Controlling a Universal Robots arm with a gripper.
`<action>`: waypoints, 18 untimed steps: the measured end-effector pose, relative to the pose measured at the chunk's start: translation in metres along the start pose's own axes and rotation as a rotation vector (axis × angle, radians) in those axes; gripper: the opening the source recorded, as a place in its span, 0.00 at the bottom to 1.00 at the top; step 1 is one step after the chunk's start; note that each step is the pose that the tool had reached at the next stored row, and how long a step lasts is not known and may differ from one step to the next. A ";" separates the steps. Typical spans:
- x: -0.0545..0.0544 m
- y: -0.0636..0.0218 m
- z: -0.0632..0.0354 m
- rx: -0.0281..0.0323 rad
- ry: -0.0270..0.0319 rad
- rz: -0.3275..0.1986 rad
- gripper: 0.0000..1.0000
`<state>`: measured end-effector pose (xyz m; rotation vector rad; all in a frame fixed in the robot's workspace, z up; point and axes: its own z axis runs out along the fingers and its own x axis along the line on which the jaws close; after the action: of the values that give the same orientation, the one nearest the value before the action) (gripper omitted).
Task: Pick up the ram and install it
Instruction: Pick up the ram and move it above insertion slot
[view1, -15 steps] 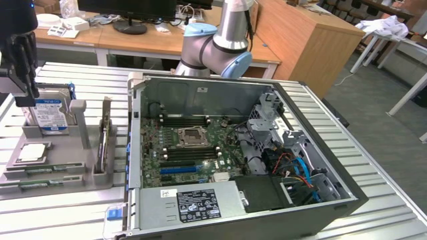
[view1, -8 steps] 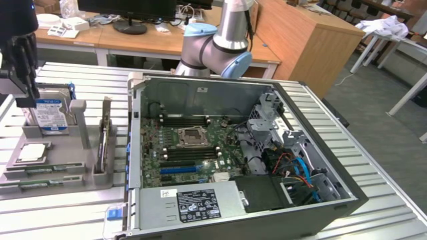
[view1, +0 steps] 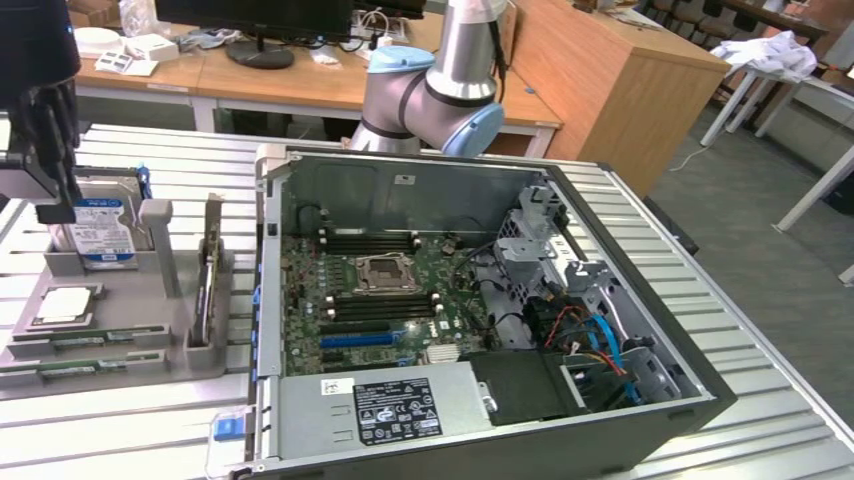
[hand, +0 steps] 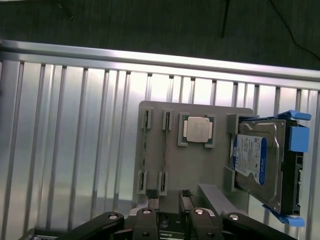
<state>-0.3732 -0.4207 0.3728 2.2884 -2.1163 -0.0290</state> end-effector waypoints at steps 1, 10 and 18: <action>0.000 0.0000 0.0009 0.0001 -0.0002 0.000 0.30; 0.000 -0.0003 0.0096 0.0001 -0.0013 0.000 0.30; 0.000 -0.0005 0.0176 0.0002 -0.0026 0.000 0.30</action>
<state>-0.3732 -0.4207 0.3551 2.2898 -2.1175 -0.0318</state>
